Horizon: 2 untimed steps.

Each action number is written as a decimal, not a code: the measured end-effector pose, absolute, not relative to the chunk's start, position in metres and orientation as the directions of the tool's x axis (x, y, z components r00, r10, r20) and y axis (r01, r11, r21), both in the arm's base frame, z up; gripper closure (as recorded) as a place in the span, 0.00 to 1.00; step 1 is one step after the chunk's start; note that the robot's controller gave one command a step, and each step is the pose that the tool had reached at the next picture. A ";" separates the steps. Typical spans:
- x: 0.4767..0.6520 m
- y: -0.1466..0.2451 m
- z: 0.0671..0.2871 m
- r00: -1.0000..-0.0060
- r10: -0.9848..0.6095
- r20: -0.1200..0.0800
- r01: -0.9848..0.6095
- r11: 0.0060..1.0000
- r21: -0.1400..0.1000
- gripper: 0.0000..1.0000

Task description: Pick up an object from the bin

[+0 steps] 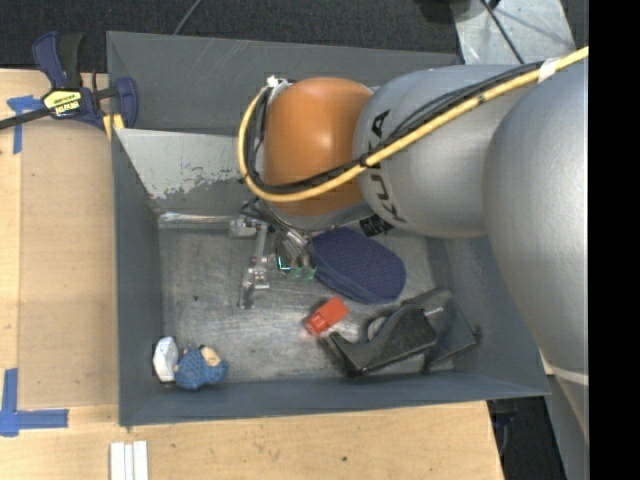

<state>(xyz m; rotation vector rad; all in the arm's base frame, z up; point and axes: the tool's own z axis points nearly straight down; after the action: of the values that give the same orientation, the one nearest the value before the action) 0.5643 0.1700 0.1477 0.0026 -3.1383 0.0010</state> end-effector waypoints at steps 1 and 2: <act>0.591 0.063 0.142 -0.992 -0.125 -0.005 -0.125 0.992 -0.004 0.00; 0.602 0.083 0.197 -0.992 -0.123 -0.010 -0.123 0.992 0.001 0.00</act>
Offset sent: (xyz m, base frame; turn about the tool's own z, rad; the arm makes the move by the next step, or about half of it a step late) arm 0.0252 -0.1013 -0.0058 -0.1303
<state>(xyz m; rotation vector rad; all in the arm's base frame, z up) 0.6019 0.0833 0.1974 0.1949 -3.1459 -0.0018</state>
